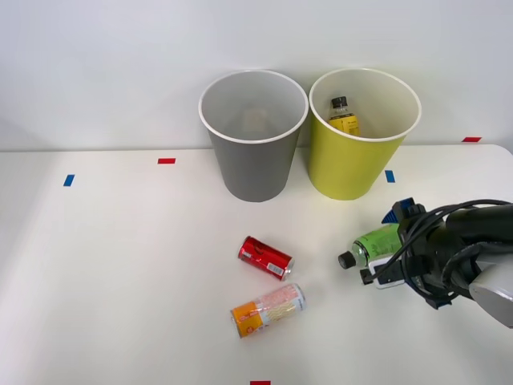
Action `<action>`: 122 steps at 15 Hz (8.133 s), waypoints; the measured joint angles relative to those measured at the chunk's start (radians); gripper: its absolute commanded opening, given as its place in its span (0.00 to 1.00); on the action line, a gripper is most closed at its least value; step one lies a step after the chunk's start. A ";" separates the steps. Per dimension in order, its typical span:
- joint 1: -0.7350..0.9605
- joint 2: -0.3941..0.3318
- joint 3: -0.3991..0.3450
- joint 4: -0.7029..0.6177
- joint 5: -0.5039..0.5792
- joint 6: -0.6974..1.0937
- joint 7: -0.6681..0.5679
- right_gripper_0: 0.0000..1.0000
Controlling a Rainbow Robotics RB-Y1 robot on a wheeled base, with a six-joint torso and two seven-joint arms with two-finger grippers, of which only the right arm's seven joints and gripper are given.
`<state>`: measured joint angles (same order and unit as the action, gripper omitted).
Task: Put cans in the gray bin, plastic bottles in the light green bin
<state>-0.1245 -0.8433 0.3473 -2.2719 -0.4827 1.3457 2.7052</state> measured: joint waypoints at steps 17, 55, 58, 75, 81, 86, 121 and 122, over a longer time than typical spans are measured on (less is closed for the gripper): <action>-0.134 0.205 0.071 0.294 0.120 0.016 0.000 1.00; 0.071 0.226 -0.656 0.264 -1.183 -0.191 -0.048 0.00; 0.071 0.258 -0.655 0.253 -1.254 -0.309 -0.074 0.00; -0.347 0.480 -0.534 0.413 -0.681 -0.574 -0.536 0.00; -0.439 0.521 -0.519 0.544 -0.556 -0.580 -0.515 0.09; -0.427 0.519 -0.518 0.545 -0.585 -0.581 -0.518 1.00; 0.713 0.751 -0.282 0.265 -0.256 -1.653 -0.410 1.00; 0.716 0.760 -0.297 0.281 -0.224 -1.654 -0.412 1.00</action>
<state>0.5911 -0.0836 0.0507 -1.9907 -0.7063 -0.3082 2.2934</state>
